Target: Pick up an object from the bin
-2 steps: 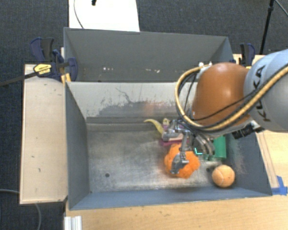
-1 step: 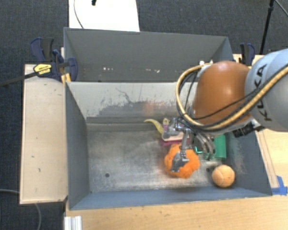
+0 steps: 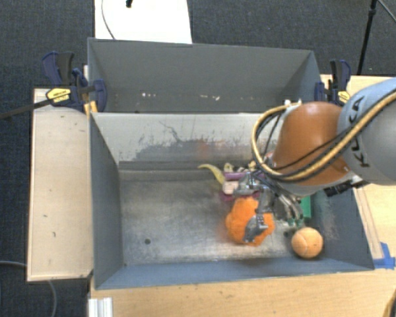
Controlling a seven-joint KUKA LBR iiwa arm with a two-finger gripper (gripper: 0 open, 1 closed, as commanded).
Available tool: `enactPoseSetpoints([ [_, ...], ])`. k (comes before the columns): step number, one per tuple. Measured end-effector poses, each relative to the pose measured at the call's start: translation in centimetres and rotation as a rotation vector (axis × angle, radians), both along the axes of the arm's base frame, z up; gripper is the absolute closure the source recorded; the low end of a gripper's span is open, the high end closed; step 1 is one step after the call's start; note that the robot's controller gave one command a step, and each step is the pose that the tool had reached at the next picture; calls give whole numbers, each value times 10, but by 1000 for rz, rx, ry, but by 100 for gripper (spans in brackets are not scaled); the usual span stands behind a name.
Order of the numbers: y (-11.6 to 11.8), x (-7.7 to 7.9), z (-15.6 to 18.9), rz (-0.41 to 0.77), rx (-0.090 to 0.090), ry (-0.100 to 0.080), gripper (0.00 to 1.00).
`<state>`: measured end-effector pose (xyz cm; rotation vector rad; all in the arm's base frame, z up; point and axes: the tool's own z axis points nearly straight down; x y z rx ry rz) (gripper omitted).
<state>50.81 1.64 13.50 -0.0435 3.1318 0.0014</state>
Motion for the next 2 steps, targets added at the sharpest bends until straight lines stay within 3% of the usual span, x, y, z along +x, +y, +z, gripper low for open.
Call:
enactPoseSetpoints([
  [1, 16, -7, -53, -24, -3, 4, 0],
  [2, -19, 22, -61, -49, 3, 4, 100],
])
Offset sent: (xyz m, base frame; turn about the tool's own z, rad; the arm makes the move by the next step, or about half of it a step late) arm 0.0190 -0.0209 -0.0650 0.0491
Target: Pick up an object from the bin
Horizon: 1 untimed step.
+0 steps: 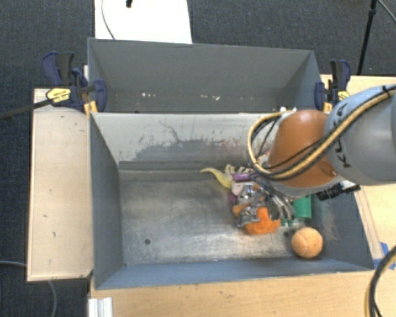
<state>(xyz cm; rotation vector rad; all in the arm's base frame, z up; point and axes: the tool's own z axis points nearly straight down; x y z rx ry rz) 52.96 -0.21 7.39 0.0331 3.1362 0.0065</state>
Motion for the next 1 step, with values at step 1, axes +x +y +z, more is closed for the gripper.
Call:
enactPoseSetpoints([
  [1, 0, 0, 0, -3, 0, 0, 100],
])
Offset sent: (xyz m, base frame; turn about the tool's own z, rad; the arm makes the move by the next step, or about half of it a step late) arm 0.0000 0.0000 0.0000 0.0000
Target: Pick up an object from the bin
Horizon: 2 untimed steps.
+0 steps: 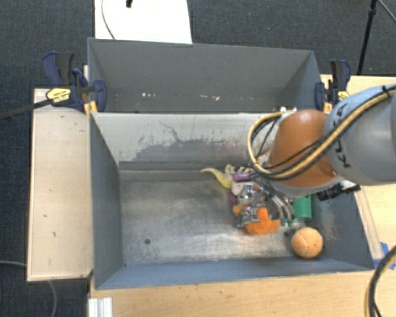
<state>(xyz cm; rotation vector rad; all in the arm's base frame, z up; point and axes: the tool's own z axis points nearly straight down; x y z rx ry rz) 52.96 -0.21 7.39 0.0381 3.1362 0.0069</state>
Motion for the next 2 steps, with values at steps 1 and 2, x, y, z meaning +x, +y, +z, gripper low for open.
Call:
enactPoseSetpoints([
  [1, 0, 0, 0, -2, 0, 0, 100],
  [2, 0, 0, 0, -4, 0, 0, 100],
])
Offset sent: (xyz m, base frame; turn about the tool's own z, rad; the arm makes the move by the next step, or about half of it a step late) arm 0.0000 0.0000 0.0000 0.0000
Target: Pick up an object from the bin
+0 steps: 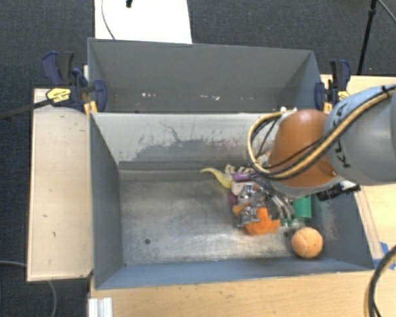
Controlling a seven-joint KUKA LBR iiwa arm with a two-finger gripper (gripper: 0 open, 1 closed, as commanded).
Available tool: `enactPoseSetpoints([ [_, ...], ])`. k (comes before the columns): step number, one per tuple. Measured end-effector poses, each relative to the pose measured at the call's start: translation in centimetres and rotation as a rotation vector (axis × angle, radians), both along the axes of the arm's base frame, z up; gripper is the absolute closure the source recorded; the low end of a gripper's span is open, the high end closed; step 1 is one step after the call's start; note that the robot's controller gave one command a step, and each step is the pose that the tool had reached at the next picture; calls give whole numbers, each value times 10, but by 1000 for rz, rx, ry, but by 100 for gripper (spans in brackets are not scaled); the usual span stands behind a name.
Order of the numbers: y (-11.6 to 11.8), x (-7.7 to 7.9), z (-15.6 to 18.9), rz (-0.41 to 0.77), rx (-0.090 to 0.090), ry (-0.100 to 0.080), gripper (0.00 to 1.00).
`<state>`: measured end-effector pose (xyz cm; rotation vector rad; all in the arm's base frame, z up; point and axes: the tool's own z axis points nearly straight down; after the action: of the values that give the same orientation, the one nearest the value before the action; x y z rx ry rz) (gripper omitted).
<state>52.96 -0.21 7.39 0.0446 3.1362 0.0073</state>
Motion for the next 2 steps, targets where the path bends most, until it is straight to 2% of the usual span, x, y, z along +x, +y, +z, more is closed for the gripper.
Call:
enactPoseSetpoints([
  [1, 0, 0, 0, -2, 0, 0, 100],
  [2, -1, -4, -3, 2, -3, 15, 0],
])
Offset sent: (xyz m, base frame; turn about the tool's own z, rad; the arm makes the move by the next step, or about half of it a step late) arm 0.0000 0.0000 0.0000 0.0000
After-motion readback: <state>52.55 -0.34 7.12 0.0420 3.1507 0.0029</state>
